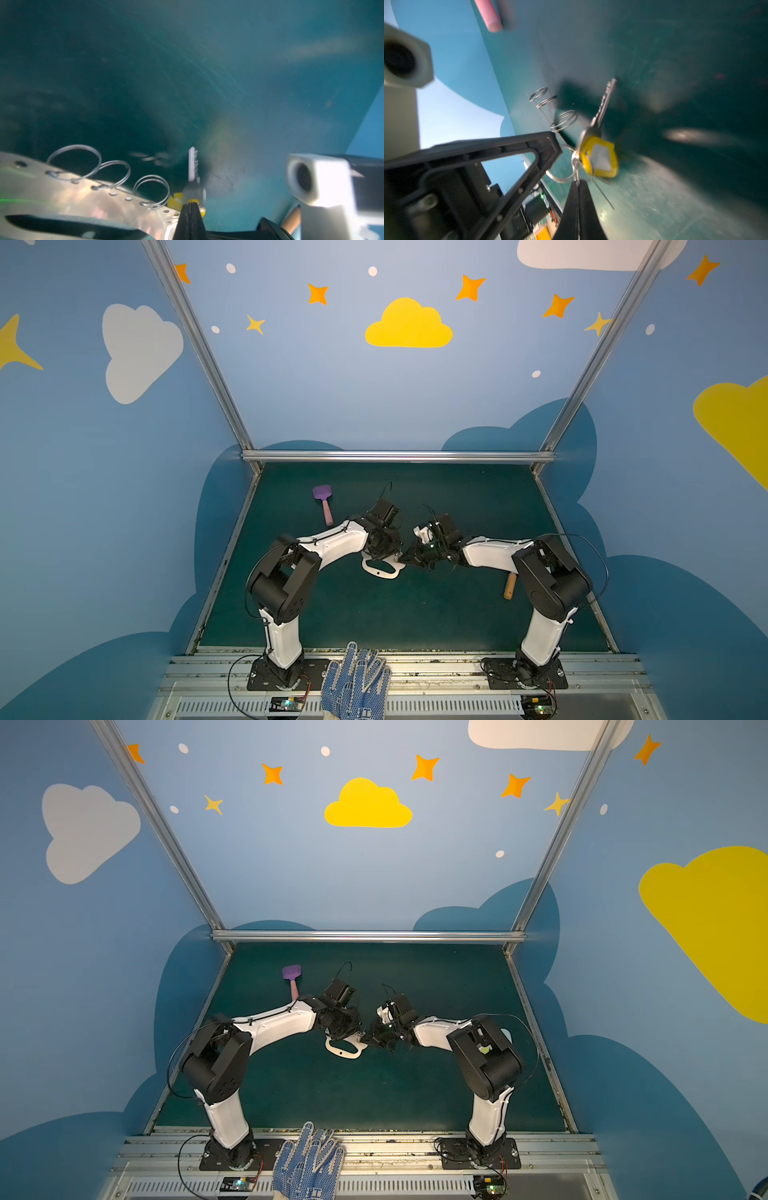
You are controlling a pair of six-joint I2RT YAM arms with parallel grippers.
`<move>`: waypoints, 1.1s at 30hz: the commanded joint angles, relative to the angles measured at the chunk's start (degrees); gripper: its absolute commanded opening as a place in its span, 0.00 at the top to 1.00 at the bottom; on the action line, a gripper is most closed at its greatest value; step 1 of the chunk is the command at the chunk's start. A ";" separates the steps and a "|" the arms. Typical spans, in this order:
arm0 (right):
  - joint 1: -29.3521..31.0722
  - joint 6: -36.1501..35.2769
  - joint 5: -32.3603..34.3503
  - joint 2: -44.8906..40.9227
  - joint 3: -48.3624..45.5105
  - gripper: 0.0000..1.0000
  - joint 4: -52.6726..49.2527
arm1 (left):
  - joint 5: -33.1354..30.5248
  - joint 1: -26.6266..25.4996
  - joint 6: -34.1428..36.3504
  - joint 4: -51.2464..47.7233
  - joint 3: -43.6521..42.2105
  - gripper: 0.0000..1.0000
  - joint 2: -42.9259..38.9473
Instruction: Put the keys on the keyring
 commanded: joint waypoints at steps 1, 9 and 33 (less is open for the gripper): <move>-0.35 -4.12 -4.07 1.17 1.54 1.00 -3.10 | 3.17 -0.21 1.70 1.00 2.60 0.96 -0.42; -1.82 -7.90 -1.02 -3.21 -0.28 1.00 -7.87 | -2.32 0.24 2.29 -2.14 1.41 0.96 -2.76; -3.64 -9.78 -1.02 -7.10 -0.51 1.00 -9.14 | -4.01 0.72 2.49 -1.17 -4.71 0.71 -9.38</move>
